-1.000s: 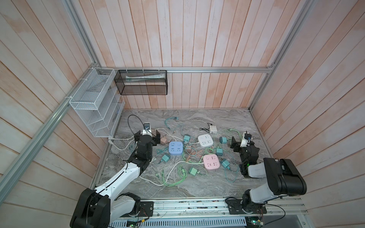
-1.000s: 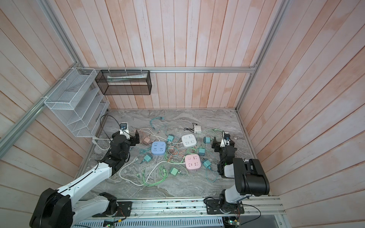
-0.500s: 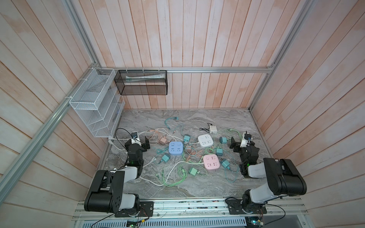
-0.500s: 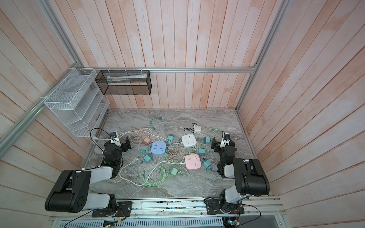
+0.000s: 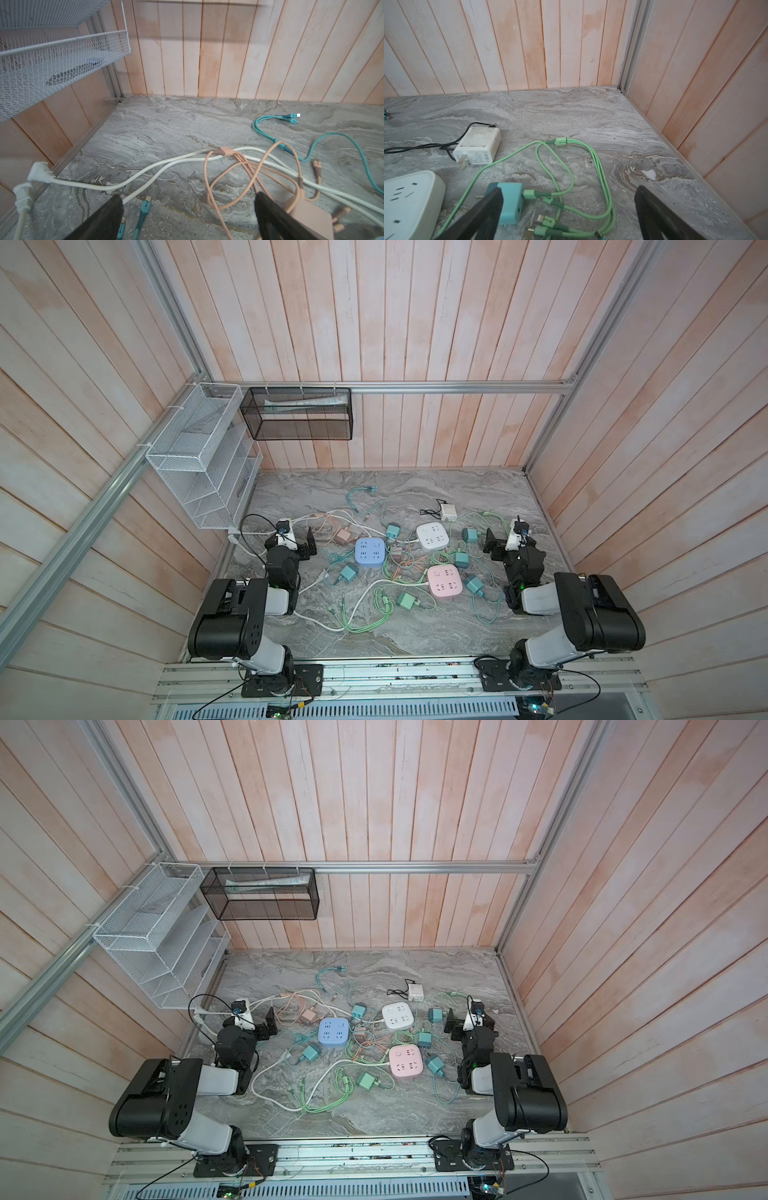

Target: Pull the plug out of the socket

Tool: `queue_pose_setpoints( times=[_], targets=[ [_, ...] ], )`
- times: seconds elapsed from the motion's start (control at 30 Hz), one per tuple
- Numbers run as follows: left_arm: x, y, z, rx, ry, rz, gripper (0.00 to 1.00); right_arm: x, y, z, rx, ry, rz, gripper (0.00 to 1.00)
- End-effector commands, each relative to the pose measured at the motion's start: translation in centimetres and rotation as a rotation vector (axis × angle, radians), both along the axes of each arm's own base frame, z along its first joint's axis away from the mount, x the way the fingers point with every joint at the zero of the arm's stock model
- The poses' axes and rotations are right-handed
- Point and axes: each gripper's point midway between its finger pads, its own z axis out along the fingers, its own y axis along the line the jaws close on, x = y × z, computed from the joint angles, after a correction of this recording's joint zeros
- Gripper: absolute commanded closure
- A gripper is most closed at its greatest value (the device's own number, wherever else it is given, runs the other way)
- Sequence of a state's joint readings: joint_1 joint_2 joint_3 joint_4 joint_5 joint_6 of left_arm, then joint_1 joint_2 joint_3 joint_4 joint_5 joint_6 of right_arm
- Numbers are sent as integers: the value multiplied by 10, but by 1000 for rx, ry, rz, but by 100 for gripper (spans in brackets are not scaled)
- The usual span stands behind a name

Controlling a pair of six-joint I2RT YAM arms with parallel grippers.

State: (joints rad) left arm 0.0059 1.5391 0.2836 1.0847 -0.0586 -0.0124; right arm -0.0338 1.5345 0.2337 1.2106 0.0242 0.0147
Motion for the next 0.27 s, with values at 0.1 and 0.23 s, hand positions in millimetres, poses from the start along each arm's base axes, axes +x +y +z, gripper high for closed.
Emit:
queue_pose_setpoints(
  times=[0.1,0.23],
  targets=[
    [5,-4,6,-16,-15,-33,0,3,0,7,6,-18,4,2],
    [5,-4,6,-16,-15,-32,0,3,0,7,4,-17,6,2]
  ],
)
